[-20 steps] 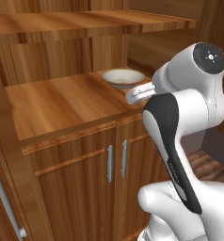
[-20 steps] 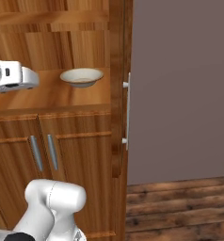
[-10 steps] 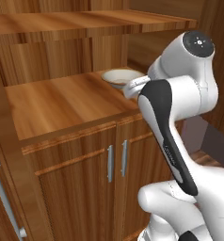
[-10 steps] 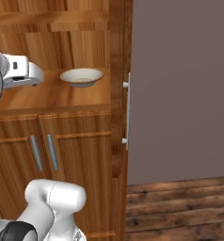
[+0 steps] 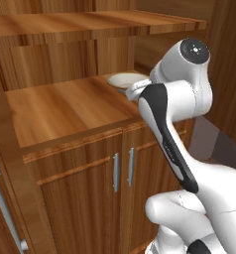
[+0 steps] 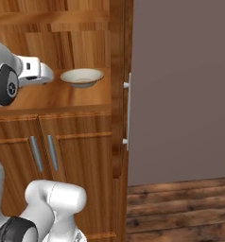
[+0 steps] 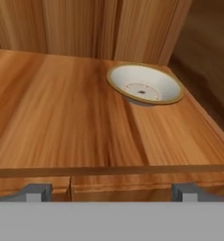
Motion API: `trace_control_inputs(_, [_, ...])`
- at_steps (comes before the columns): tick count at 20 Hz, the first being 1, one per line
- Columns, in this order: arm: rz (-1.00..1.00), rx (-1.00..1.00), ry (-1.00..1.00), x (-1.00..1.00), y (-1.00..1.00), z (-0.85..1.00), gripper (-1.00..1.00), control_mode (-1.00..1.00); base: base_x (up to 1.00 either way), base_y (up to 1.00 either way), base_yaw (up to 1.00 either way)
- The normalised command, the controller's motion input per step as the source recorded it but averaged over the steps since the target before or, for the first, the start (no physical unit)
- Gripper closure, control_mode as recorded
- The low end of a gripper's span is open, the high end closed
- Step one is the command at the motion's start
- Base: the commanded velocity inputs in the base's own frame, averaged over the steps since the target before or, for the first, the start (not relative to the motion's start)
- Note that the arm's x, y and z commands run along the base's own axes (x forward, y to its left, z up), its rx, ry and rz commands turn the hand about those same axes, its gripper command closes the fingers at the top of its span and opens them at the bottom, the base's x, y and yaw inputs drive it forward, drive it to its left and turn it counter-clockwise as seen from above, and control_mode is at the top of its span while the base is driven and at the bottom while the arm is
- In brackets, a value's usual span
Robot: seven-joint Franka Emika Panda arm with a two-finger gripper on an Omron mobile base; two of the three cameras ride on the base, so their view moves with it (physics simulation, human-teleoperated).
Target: Move the bowls from the cabinet to the plates on the dining table.
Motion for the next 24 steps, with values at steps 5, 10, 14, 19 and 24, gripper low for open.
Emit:
trace_control_inputs(5, [0.0,0.0,0.0,0.28,-0.09,0.01,-1.0,-1.0,0.0,0.0,0.0])
trace_control_inputs(10, [0.01,0.0,0.0,0.26,-0.01,-0.01,-1.0,-1.0,0.0,0.0,0.0])
trace_control_inputs(14, [0.01,0.0,0.0,0.22,0.0,-0.01,-1.0,-1.0,0.0,0.0,0.0])
trace_control_inputs(19, [0.0,0.0,0.0,0.2,0.0,-0.02,-1.0,-1.0,0.0,0.0,0.0])
trace_control_inputs(24, [0.0,0.0,0.0,0.24,-0.04,-0.16,-1.0,-1.0,0.0,0.0,0.0])
